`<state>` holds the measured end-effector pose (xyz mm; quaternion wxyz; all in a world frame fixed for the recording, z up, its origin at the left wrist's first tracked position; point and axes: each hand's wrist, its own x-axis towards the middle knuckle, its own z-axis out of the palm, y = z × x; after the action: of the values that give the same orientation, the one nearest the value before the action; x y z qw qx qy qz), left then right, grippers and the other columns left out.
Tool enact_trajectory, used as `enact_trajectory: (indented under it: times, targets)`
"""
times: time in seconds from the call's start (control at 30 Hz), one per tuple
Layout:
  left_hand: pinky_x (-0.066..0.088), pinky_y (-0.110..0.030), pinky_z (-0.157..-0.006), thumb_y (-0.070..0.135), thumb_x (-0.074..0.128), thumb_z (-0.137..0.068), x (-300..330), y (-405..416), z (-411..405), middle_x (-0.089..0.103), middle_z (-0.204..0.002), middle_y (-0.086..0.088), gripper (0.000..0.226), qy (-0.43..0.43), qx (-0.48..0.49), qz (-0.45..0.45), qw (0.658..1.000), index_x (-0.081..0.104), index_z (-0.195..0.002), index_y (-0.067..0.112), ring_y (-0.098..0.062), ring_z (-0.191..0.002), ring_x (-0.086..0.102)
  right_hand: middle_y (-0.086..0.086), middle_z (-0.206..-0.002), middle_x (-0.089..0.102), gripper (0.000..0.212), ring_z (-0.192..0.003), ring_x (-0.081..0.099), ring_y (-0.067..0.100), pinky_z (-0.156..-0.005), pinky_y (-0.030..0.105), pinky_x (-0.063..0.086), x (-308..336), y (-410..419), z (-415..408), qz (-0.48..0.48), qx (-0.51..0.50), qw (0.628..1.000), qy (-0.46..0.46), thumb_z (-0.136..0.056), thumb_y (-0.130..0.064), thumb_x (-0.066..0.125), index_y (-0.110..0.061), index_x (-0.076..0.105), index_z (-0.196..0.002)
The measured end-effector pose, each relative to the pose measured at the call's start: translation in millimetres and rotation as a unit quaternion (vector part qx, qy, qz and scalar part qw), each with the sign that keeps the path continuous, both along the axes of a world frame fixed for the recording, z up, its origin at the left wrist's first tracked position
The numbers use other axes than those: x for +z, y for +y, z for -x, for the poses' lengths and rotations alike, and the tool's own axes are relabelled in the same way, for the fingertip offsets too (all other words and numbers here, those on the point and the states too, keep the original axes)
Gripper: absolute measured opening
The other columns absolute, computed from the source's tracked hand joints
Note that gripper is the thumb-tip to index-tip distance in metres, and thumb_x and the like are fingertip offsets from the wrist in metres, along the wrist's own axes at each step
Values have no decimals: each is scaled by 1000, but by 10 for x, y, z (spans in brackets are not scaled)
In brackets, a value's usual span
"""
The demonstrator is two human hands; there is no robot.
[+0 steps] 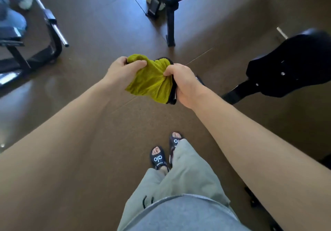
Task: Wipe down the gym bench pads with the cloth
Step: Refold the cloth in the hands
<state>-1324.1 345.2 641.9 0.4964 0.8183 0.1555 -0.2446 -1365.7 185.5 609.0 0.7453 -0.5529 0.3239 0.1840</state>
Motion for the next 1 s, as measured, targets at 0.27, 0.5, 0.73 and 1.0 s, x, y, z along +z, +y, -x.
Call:
enact_trajectory:
  times: [0.27, 0.5, 0.73, 1.0]
  targets:
    - [50, -30, -83, 35, 71, -93, -31, -118, -2027, 65, -113, 0, 28, -7, -45, -69, 997, 63, -115, 22, -19, -105, 63, 17, -106, 77, 34, -97, 75, 35, -90, 57, 60, -102, -73, -1898, 10, -41, 999, -24, -77, -14, 83, -3, 72, -107]
    - [53, -34, -96, 27, 70, -92, -63, -205, -3678, 66, -119, 0, 32, 8, -59, -72, 996, 62, -122, 23, -21, -110, 63, 14, -112, 74, 33, -101, 73, 31, -94, 53, 60, -153, -193, -3478, 26, -52, 998, -19, -84, -11, 77, -8, 67, -115]
    - [57, -36, -92, 33, 73, -89, -198, -196, -5434, 66, -123, -3, 42, 29, -70, -45, 996, 61, -127, 19, -22, -110, 65, 8, -111, 72, 32, -100, 71, 23, -94, 45, 59, -236, -161, -5071, 47, -82, 995, -13, -90, -9, 74, -8, 65, -121]
    - [53, -26, -70, 24, 73, -90, -519, -438, -7213, 65, -104, 3, 30, 37, -134, -35, 990, 60, -117, 21, -11, -88, 64, 8, -96, 72, 8, -92, 68, 23, -89, 41, 56, -466, -184, -6608, 85, -161, 983, 15, -89, -8, 73, -14, 68, -87]
